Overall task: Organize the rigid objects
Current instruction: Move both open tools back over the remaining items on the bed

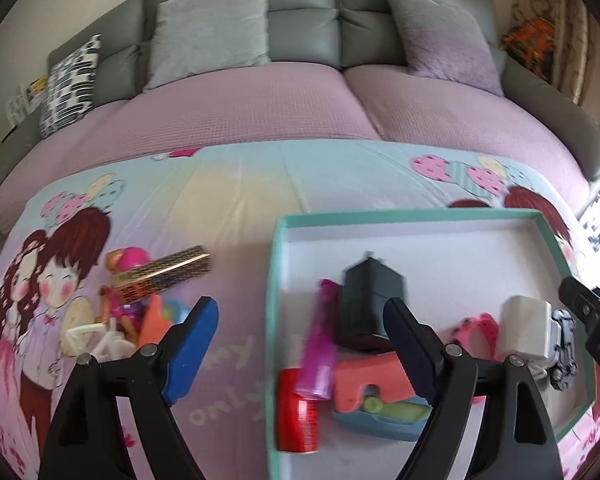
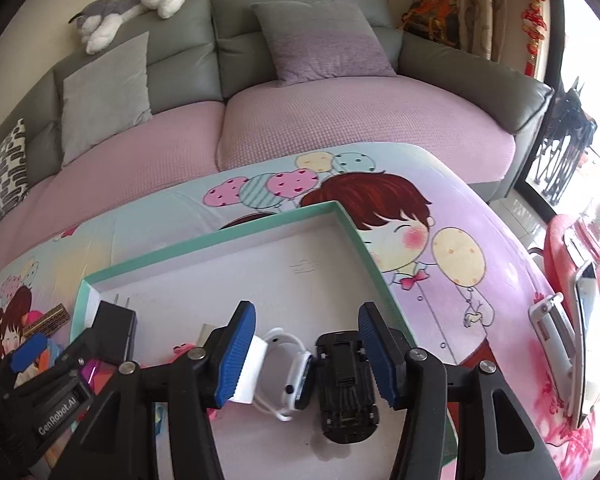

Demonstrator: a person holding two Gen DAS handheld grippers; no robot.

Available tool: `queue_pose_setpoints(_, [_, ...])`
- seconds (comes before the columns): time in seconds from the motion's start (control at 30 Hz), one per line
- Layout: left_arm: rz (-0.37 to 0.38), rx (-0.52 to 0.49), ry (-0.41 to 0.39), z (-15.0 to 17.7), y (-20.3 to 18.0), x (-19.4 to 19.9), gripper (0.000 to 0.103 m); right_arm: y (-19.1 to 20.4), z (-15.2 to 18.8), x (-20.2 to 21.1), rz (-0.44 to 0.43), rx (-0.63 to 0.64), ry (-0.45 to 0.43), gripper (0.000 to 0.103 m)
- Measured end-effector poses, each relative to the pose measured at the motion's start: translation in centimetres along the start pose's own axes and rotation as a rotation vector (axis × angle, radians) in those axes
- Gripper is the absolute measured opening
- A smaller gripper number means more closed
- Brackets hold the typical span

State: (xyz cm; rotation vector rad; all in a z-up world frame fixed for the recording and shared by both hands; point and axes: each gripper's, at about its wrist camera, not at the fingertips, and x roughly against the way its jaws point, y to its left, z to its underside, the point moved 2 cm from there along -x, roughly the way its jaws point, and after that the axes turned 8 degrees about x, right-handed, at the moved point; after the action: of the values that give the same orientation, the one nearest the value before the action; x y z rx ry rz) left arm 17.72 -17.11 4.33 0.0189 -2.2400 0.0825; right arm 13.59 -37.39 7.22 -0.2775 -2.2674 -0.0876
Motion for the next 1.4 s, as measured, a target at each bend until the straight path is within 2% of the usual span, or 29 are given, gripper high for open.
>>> queue_pose_setpoints(0.1, [-0.043,0.045,-0.022,-0.3,1.5,0.2,0.090,0.7,-0.1,0.2,-0.020,0.011,-0.008,0.059])
queue_pose_setpoints(0.17, [-0.066,0.075,-0.025,-0.5,2.5,0.2,0.090,1.4,-0.1,0.2,-0.034,0.023,-0.010,0.069])
queue_pose_setpoints(0.3, [-0.083,0.136,-0.036,-0.7,4.2,0.3,0.090,2.5,0.0,0.0,-0.048,0.056,-0.007,0.073])
queue_pose_setpoints(0.37, [-0.088,0.162,-0.043,-0.8,4.9,0.4,0.090,2.9,0.0,0.0,-0.056,0.064,-0.010,0.082])
queue_pose_setpoints(0.53, [-0.117,0.187,-0.042,-0.7,6.0,0.2,0.090,3.8,0.2,-0.3,-0.080,0.086,-0.001,0.090])
queue_pose_setpoints(0.63, [-0.123,0.207,-0.040,-0.7,6.5,0.0,0.090,4.6,0.3,-0.4,-0.075,0.115,0.004,0.103])
queue_pose_setpoints(1.1, [-0.127,0.259,-0.042,-0.7,8.0,0.0,0.090,6.0,0.5,-0.4,-0.085,0.145,0.015,0.103])
queue_pose_setpoints(1.4, [-0.131,0.304,-0.047,-0.8,10.8,0.7,0.090,11.0,0.6,0.9,-0.196,0.228,-0.017,0.103])
